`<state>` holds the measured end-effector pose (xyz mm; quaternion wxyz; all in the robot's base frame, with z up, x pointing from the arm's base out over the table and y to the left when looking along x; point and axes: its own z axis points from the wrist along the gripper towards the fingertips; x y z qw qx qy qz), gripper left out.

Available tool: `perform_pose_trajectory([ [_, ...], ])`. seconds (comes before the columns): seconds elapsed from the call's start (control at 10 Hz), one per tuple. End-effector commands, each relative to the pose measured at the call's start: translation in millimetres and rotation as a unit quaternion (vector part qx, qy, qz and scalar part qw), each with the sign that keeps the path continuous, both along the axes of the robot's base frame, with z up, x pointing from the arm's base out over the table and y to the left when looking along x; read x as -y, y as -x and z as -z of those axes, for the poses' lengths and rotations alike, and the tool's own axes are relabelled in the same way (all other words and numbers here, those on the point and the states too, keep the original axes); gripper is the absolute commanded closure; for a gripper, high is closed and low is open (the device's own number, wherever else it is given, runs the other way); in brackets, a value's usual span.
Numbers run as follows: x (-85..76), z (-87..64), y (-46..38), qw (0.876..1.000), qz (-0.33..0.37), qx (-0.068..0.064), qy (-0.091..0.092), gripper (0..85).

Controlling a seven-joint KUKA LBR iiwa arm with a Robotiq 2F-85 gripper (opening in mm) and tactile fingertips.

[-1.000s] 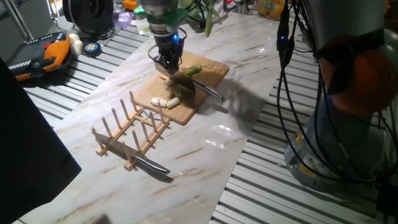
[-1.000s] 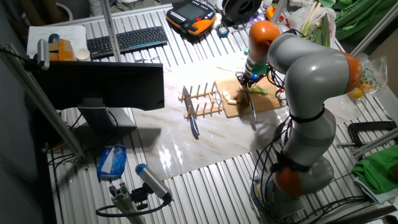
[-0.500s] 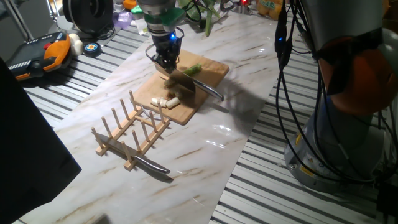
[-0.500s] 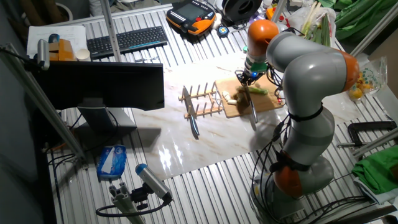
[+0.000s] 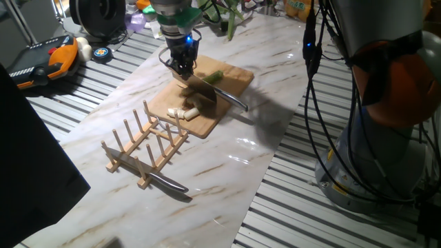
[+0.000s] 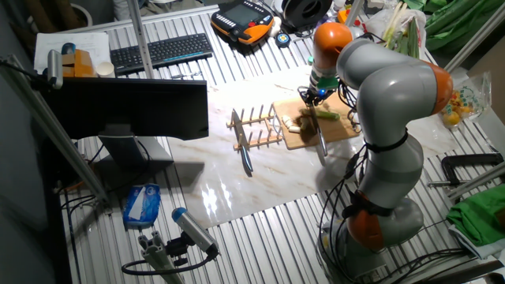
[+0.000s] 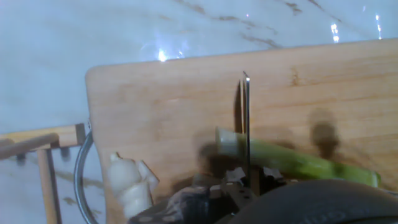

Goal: Chop the scallions

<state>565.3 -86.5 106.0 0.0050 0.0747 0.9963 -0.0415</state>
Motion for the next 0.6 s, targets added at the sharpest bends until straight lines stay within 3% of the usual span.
perform_pose_trajectory([
  [0.0, -0.1, -1.6, -0.6, 1.000, 0.000, -0.001, 0.000, 59.7],
  [0.1, 0.7, -5.2, -1.7, 1.000, 0.001, -0.005, 0.000, 66.3],
  [0.2, 2.5, -7.2, -2.1, 1.000, 0.001, -0.008, -0.004, 84.0],
  [0.5, 2.6, -3.9, -3.7, 1.000, 0.001, -0.008, -0.002, 84.3],
])
